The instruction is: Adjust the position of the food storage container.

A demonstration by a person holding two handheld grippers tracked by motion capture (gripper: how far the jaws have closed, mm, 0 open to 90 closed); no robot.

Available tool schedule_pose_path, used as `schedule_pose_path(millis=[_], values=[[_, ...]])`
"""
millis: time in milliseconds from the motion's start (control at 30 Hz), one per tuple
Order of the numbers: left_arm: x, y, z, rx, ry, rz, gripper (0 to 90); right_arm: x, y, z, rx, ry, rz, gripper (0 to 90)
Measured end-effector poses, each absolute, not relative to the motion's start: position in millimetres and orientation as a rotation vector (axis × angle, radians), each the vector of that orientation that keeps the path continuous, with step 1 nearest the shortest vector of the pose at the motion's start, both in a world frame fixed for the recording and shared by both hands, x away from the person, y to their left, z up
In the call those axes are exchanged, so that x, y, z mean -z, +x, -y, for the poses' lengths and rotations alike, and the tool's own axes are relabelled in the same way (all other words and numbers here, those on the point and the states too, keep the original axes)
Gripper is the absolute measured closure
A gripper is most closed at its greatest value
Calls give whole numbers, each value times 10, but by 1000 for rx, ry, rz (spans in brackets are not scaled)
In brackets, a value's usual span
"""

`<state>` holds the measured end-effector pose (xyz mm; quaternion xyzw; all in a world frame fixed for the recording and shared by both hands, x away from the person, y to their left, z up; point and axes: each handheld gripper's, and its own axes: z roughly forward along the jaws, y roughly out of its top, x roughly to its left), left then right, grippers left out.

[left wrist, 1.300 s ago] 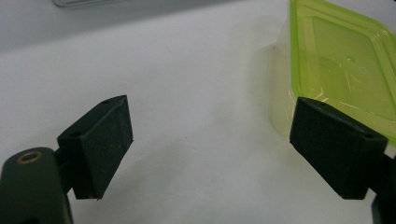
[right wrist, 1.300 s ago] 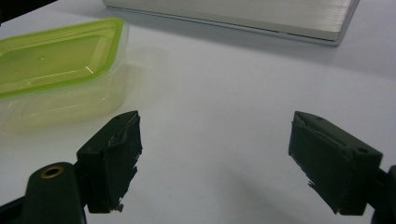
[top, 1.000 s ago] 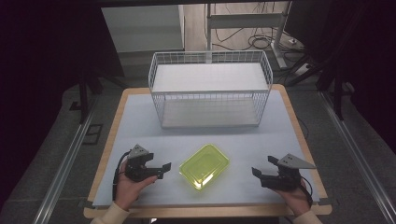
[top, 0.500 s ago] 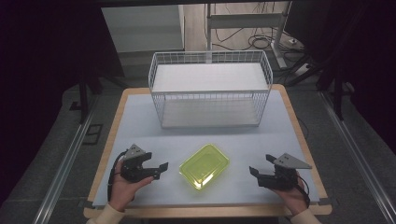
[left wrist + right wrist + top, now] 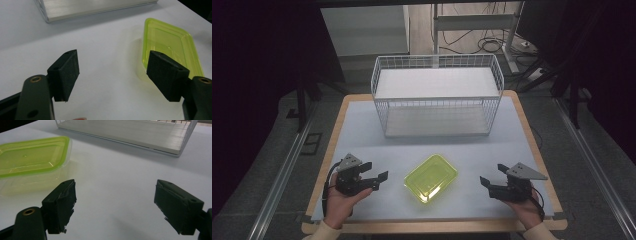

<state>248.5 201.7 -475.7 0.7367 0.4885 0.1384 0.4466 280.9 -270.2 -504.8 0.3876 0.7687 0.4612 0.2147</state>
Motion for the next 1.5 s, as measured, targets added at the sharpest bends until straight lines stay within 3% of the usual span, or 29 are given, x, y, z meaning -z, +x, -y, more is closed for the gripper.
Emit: schedule_pose_path(millis=[167, 300, 333, 400, 500, 1500], values=[[4662, 2426, -1971, -328, 1870, -1126, 484, 5061, 2820, 2692, -1262, 1074, -2142, 184], [4610, 2384, -1914, -280, 1892, -1068, 728, 5053, 2802, 2697, -1266, 1073, -2134, 186], [4591, 2368, -1888, -265, 1900, -1048, 728, 5053, 2802, 2697, -1266, 1073, -2134, 186], [4567, 2346, -1824, -237, 1908, -1015, 833, 5052, 2795, 2702, -1264, 1071, -2133, 186], [4554, 2319, -1675, -177, 1929, -954, 900, 5055, 2796, 2702, -1263, 1071, -2132, 187], [4868, 2253, -580, 10, 2166, -759, 900, 5060, 2789, 2725, -1272, 1085, -2128, 184]])
